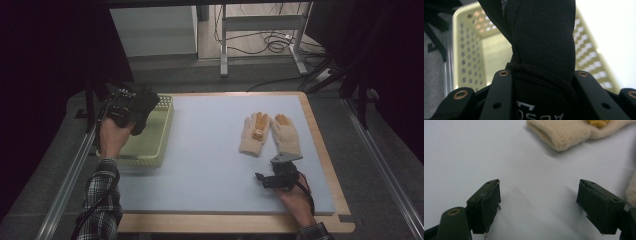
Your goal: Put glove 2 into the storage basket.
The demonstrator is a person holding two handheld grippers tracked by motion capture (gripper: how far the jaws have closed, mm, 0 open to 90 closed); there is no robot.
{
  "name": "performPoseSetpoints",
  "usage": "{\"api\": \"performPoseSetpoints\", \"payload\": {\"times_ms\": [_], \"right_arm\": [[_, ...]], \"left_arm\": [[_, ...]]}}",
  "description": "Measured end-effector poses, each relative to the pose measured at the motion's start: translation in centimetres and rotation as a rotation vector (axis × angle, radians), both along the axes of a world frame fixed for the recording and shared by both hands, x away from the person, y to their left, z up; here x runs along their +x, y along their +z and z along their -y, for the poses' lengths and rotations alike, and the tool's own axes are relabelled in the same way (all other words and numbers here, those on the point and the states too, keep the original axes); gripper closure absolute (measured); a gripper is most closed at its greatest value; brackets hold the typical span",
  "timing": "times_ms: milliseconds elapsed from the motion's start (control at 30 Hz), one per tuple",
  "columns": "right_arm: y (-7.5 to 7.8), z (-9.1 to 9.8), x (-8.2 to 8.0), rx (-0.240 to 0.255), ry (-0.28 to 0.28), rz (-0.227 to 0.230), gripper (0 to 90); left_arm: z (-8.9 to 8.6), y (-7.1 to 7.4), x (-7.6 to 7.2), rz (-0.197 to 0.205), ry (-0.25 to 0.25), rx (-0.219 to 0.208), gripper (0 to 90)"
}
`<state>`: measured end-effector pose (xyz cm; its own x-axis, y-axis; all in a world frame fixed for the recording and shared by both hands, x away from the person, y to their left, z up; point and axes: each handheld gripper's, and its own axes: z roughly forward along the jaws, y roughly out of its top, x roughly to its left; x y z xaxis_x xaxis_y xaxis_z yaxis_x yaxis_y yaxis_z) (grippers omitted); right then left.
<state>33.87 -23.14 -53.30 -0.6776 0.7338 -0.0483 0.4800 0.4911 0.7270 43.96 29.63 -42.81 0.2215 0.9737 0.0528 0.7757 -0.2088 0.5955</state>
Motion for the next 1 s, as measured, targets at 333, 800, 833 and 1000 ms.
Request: {"api": "performPoseSetpoints", "payload": {"times_ms": [333,800,833,1000], "right_arm": [[0.0,0.0,0.0,0.001,-0.001,0.0,18.7],[0.0,0.0,0.0,0.001,-0.001,0.0,18.7],[0.0,0.0,0.0,0.001,-0.001,0.0,18.7],[0.0,0.0,0.0,0.001,-0.001,0.0,18.7]], "left_arm": [[-2.2,-4.4,0.9,-0.13,0.05,0.065,65.7],[-2.8,-7.2,2.4,-0.25,0.058,0.124,51.8],[-2.9,-7.1,2.3,-0.247,0.057,0.119,48.2],[-2.5,-6.5,1.7,-0.229,0.033,0.148,29.2]]}}
